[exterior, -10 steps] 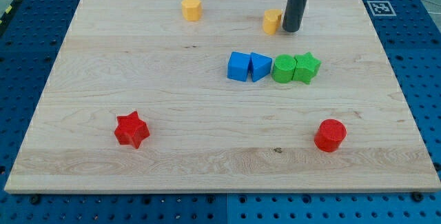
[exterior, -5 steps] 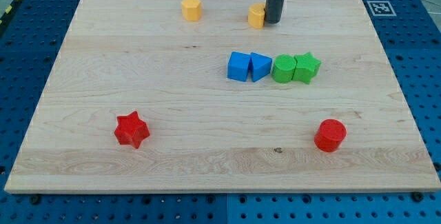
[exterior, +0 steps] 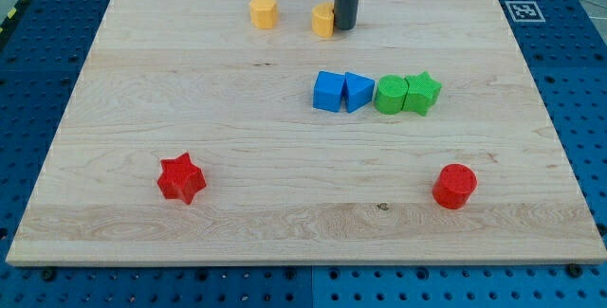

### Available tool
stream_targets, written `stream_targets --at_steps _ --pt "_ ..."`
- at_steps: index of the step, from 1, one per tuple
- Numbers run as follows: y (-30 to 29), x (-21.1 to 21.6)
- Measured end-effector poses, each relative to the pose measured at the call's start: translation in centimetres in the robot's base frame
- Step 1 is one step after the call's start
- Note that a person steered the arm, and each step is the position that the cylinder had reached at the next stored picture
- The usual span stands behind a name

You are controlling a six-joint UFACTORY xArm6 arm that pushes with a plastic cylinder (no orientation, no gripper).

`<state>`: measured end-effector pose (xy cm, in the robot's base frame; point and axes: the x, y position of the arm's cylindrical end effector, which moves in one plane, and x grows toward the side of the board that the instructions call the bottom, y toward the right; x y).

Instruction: Move the yellow heart close to the yellow hexagon

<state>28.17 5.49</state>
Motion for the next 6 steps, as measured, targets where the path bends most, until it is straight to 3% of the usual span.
stream_targets --at_steps 2,6 --pt "0.5 1.9" --pt "-1.0 0.6"
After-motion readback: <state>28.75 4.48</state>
